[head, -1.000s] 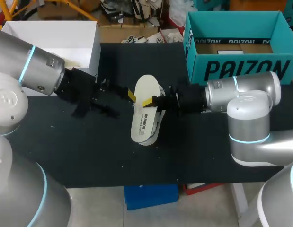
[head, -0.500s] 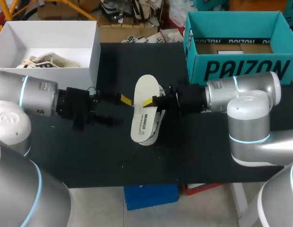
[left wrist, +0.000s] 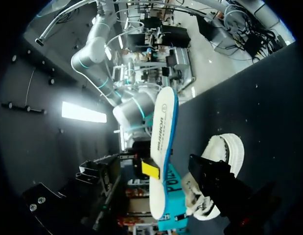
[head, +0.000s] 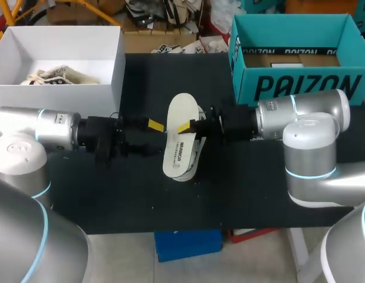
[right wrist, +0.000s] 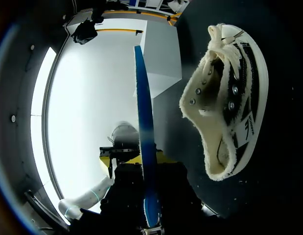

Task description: Take the shoe out of the shoebox, open the shoe tongue, remove and reinsert the insole, then place the shoe into the shoebox

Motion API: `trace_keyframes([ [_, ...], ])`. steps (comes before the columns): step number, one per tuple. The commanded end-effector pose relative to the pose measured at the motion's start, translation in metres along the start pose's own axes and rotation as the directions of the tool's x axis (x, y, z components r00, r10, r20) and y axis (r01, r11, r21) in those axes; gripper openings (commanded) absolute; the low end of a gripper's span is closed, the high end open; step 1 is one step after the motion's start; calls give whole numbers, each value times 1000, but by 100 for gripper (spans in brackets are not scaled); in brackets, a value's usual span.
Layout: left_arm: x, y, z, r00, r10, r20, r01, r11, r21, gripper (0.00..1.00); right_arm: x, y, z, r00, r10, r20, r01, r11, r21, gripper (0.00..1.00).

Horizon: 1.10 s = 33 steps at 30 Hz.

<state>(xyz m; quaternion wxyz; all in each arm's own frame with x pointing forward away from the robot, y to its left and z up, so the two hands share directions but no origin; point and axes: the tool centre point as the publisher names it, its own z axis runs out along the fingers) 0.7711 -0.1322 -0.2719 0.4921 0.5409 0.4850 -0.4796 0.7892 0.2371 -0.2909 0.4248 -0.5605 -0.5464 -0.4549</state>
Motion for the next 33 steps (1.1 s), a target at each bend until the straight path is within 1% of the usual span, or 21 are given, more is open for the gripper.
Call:
trace_keyframes([
  [1, 9, 6, 9, 997, 25, 68, -26, 1000, 11, 86, 0, -1, 1, 1000, 0, 0, 0, 1000, -4, 0],
  [4, 9, 6, 12, 995, 35, 91, -35, 999, 7, 76, 0, -1, 1, 1000, 0, 0, 0, 1000, -4, 0],
  [6, 11, 6, 15, 994, 48, 97, -49, 999, 1, 73, 0, -1, 1, 1000, 0, 0, 0, 1000, -4, 0],
  [8, 13, 7, 17, 993, 51, 109, -51, 999, -5, 67, 0, -1, 1, 1000, 0, 0, 0, 1000, -4, 0],
  [12, 14, 8, 20, 992, 60, 115, -61, 998, 4, 61, 0, -1, 1, 1000, 0, 0, 0, 1000, -4, 0],
  [13, 14, 7, 21, 992, 61, 114, -63, 998, 6, 55, 0, -1, 1, 1000, 0, 0, 0, 1000, -4, 0],
  [21, 15, 9, 28, 990, 74, 118, -75, 997, 5, 46, 0, -1, 1, 1000, 0, 0, 0, 1000, -4, 0],
  [26, 14, 10, 36, 989, 81, 121, -83, 996, 13, 45, 0, -1, 1, 1000, 0, 0, 0, 1000, -4, 0],
  [29, 12, 10, 40, 989, 84, 124, -87, 996, 19, 40, 0, -1, 1, 1000, 0, 0, 0, 1000, -4, 0],
  [33, 13, 10, 42, 988, 88, 124, -91, 996, 23, 36, 0, -1, 1, 1000, 0, 0, 0, 1000, -4, 0],
])
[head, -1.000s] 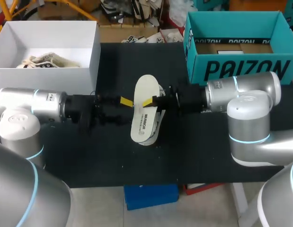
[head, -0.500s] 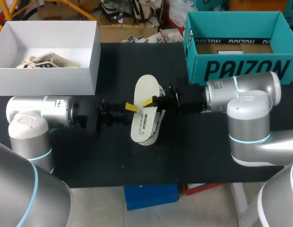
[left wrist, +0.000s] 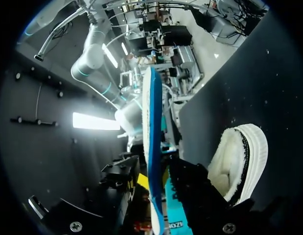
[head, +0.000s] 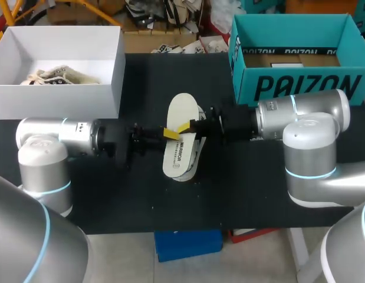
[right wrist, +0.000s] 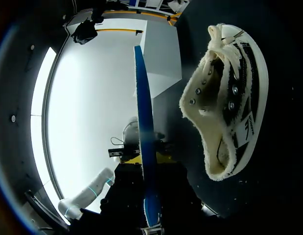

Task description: Take the shoe out of the shoebox, open the shoe tongue, remove and reinsert the insole, then place the shoe into the shoebox

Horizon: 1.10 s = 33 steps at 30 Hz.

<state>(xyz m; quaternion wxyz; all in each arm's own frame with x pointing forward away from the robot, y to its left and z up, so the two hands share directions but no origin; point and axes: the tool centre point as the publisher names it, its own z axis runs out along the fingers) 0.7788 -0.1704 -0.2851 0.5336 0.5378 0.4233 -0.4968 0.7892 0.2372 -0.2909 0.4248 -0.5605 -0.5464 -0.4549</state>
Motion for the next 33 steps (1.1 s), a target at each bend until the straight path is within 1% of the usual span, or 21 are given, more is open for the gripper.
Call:
trace_keyframes([
  [1, 2, 2, 4, 1000, 3, 0, -3, 1000, 0, 34, 0, -1, 1, 1000, 0, 0, 0, 1000, -4, 0],
  [4, 3, 2, 5, 1000, 2, 2, -2, 1000, -3, 30, 0, -1, 1, 1000, 0, 0, 0, 1000, -4, 0],
  [6, 3, 3, 6, 1000, 3, 1, -3, 1000, -5, 20, 0, -1, 1, 1000, 0, 0, 0, 1000, -4, 0],
  [7, 4, 3, 6, 1000, 3, 1, -3, 1000, -6, 20, 0, -1, 1, 1000, 0, 0, 0, 1000, -4, 0],
  [10, 4, 4, 7, 1000, -1, 0, 1, 1000, -10, 26, 0, -1, 1, 1000, 0, 0, 0, 1000, -4, 0],
  [11, 4, 5, 7, 1000, 0, 0, 0, 1000, -9, 16, 0, -1, 1, 1000, 0, 0, 0, 1000, -4, 0],
  [12, 4, 5, 8, 1000, 1, 1, -1, 1000, -8, 0, 0, -1, 1, 1000, 0, 0, 0, 1000, -4, 0],
  [19, 3, 6, 8, 1000, -2, -2, 2, 1000, -14, 0, 0, -1, 1, 1000, 0, 0, 0, 1000, -4, 0],
  [20, 3, 6, 7, 1000, -4, -4, 4, 1000, -14, 0, 0, -1, 1, 1000, 0, 0, 0, 1000, -4, 5],
  [21, 2, 6, 6, 1000, -8, -6, 8, 1000, -15, 0, 0, -1, 1, 1000, 0, 0, 0, 1000, -4, 34],
  [22, 2, 6, 4, 1000, -11, -7, 11, 1000, -17, 0, 0, -1, 1, 1000, 0, 0, 0, 1000, -4, 100],
  [25, -2, 5, 1, 999, -30, -26, 30, 999, -28, 0, 2, 0, 1, 1000, 3, 12, -3, 1000, -6, 100],
  [29, -9, 0, -7, 994, -77, -83, 76, 997, -23, 0, 8, -1, 0, 999, 4, 35, -4, 1000, -6, 100],
  [31, -13, -5, -13, 988, -91, -124, 91, 996, -7, 0, 10, -2, -2, 998, 7, 58, -6, 1000, -15, 100],
  [33, -18, -10, -20, 982, -119, -149, 121, 993, 5, 0, 12, -2, -5, 995, 30, 99, -26, 999, -41, 100],
])
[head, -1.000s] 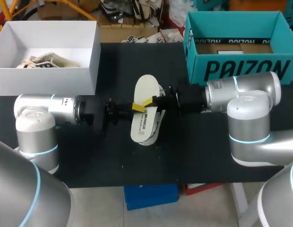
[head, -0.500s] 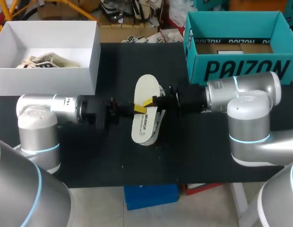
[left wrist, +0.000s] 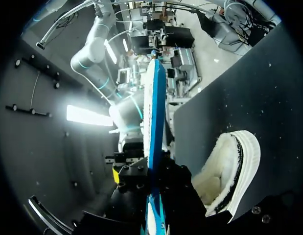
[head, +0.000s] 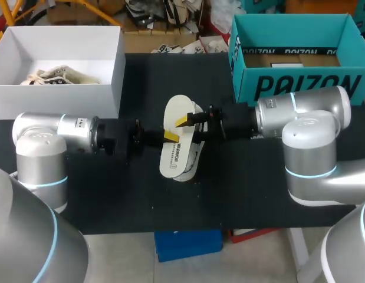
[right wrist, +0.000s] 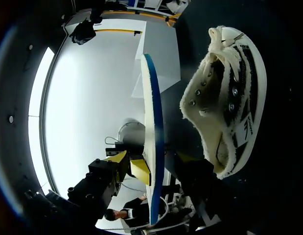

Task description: Take the shoe out of the shoebox, open the shoe tongue, remove and reinsert the insole, then place the shoe into the shoebox

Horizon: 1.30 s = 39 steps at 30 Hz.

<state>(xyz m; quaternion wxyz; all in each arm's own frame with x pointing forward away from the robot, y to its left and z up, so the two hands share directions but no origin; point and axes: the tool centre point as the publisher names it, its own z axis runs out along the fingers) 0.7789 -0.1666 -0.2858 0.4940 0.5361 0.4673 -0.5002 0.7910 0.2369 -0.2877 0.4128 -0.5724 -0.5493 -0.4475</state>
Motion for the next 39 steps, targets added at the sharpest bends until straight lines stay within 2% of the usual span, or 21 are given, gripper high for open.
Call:
trace_keyframes([
  [1, -18, -15, -22, 995, -34, -97, 36, 999, 11, 0, 9, -4, -7, 996, 27, 82, -24, 999, -39, 100],
  [5, -26, -27, -42, 985, -50, -166, 55, 998, 23, 0, 18, -4, -17, 988, 38, 149, -25, 996, -87, 100],
  [13, -43, -49, -79, 956, -72, -286, 78, 997, 10, 0, 23, -8, -32, 923, 70, 378, -12, 988, -152, 100],
  [18, -42, -60, -97, 930, -96, -354, 104, 995, 4, 0, 21, -13, -35, 893, 85, 442, -9, 985, -170, 100],
  [28, -31, -73, -125, 900, -153, -408, 162, 987, -13, 0, 21, -12, -38, 872, 106, 478, -4, 978, -209, 100],
  [39, -26, -77, -133, 889, -155, -431, 172, 985, -1, 0, 21, -12, -38, 872, 106, 478, -4, 978, -209, 100],
])
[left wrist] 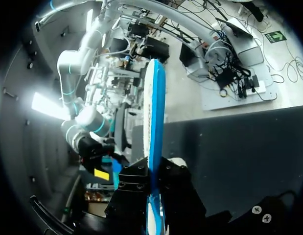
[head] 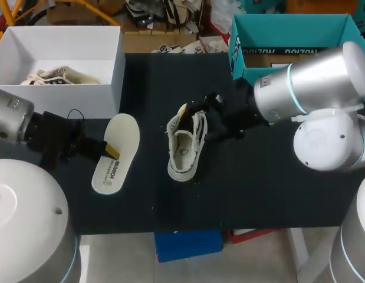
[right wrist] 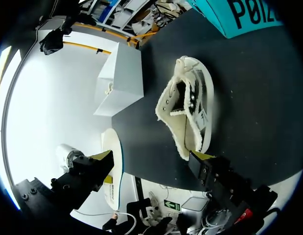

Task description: Take the shoe out of the shoebox, open the shoe tongue, remove and reinsert the insole, then place the shoe into the shoebox

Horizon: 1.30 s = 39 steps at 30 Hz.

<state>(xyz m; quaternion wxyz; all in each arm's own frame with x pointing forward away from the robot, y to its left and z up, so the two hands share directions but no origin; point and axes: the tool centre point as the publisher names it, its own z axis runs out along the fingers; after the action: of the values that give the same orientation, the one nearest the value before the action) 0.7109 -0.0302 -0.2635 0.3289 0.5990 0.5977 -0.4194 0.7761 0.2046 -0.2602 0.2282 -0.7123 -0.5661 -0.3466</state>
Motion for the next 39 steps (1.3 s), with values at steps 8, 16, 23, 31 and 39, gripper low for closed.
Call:
trace_keyframes([
  [8, 1, -7, -1, 1000, 8, 1, -8, 1000, 19, 0, 4, 1, 2, 995, -36, 89, 35, 999, 12, 100],
  [16, 1, -9, 2, 1000, 24, 12, -25, 999, 39, 0, 10, 4, 22, 740, -558, 375, 482, 829, 283, 100],
  [23, 2, -9, 4, 1000, 17, 9, -18, 999, 50, 0, 9, 4, 24, 691, -593, 413, 499, 805, 320, 100],
  [31, 3, -7, 5, 1000, 18, -2, -17, 998, 61, 0, 9, 4, 24, 691, -593, 413, 499, 805, 320, 100],
  [39, 3, -6, 7, 1000, 19, -4, -19, 998, 65, 0, 11, 5, 25, 611, -631, 478, 523, 775, 356, 100],
])
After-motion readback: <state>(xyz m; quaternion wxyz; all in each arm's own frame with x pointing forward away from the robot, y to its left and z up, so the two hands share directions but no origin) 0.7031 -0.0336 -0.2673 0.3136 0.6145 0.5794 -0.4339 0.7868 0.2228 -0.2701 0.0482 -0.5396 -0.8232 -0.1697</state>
